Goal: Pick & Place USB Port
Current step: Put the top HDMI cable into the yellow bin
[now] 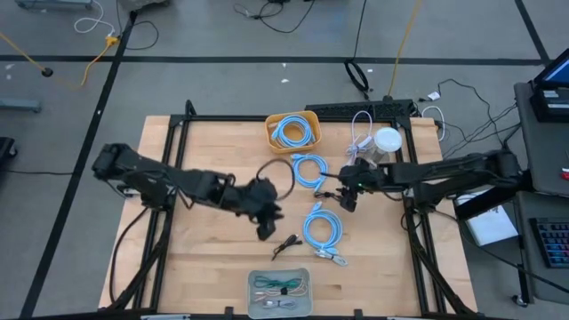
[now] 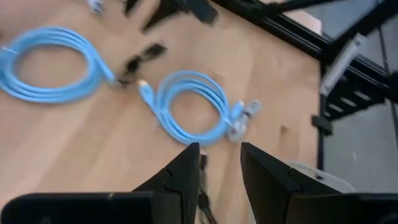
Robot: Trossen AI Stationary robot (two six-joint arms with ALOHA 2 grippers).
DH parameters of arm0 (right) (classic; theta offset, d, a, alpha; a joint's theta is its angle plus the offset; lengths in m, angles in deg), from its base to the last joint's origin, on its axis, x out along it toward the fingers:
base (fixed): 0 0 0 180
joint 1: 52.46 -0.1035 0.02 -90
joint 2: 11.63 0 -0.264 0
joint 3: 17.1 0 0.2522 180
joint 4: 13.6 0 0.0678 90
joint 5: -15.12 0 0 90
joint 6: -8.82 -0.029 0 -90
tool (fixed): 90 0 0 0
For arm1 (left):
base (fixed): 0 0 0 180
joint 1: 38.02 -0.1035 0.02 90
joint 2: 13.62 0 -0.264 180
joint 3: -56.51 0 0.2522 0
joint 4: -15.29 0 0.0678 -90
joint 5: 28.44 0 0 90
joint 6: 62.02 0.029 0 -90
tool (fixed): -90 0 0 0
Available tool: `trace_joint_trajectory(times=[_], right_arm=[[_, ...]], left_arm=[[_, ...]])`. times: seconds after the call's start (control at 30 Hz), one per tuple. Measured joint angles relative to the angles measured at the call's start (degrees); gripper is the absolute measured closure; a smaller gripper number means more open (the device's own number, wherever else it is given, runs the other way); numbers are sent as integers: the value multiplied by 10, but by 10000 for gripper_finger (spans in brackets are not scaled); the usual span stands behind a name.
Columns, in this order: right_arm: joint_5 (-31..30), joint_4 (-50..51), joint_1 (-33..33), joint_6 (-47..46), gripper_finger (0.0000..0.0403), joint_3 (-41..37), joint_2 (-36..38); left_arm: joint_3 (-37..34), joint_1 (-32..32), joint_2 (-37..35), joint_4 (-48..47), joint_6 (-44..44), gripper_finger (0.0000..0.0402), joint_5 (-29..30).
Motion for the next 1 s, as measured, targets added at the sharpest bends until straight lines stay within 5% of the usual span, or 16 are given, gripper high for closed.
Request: trace_joint_trajectory(times=[0.27, 0.67, 1.0], right_arm=[[97, -68, 35, 12, 178, -4, -63], [82, -148, 70, 26, 191, 1, -97], [95, -140, 88, 207, 193, 25, -177]], left_arm=[[0, -53, -7, -6, 27, 282, -14], [0, -89, -7, -22, 68, 282, -47], [0, -90, -7, -58, 85, 282, -50]])
